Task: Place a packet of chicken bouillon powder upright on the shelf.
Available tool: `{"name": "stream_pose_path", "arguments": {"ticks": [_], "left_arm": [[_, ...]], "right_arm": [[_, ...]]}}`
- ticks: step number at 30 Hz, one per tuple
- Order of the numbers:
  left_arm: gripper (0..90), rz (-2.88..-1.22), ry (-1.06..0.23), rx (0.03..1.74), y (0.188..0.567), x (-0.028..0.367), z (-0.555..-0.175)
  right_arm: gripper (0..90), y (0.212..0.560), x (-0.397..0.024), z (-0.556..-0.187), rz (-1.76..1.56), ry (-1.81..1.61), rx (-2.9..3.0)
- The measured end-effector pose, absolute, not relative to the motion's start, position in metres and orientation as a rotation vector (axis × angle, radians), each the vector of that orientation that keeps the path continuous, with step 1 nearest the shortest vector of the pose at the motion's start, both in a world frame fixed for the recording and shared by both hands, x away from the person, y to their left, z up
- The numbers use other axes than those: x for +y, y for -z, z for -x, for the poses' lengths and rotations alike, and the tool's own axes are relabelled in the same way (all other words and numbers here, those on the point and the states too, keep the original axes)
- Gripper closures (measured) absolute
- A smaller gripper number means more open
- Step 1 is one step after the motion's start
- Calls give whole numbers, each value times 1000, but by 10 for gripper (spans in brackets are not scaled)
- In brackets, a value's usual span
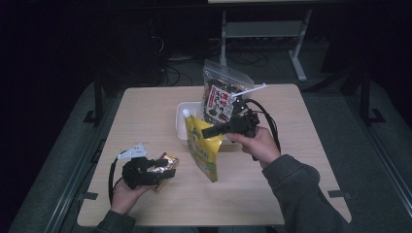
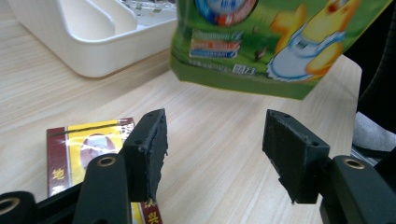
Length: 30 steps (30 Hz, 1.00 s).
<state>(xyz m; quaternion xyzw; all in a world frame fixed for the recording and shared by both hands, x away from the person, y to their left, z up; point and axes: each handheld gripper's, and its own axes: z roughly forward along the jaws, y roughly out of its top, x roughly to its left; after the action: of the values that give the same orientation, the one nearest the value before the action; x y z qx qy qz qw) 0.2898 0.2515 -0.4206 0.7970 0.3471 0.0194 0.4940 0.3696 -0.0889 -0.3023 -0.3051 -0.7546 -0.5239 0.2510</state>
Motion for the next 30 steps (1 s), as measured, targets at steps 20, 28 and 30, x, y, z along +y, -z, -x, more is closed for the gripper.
{"name": "stream_pose_path", "arguments": {"ticks": [20, 28, 30], "left_arm": [[337, -1895, -49, 897, 423, 267, -292], [327, -1891, -39, 894, 424, 268, -293], [326, -1894, -40, 892, 424, 268, -293]], "right_arm": [[890, 283, -63, -395, 964, 1700, -1951], [890, 284, -51, -413, 1039, 1752, -1954], [890, 285, -48, -416, 1053, 1753, -1954]]}}
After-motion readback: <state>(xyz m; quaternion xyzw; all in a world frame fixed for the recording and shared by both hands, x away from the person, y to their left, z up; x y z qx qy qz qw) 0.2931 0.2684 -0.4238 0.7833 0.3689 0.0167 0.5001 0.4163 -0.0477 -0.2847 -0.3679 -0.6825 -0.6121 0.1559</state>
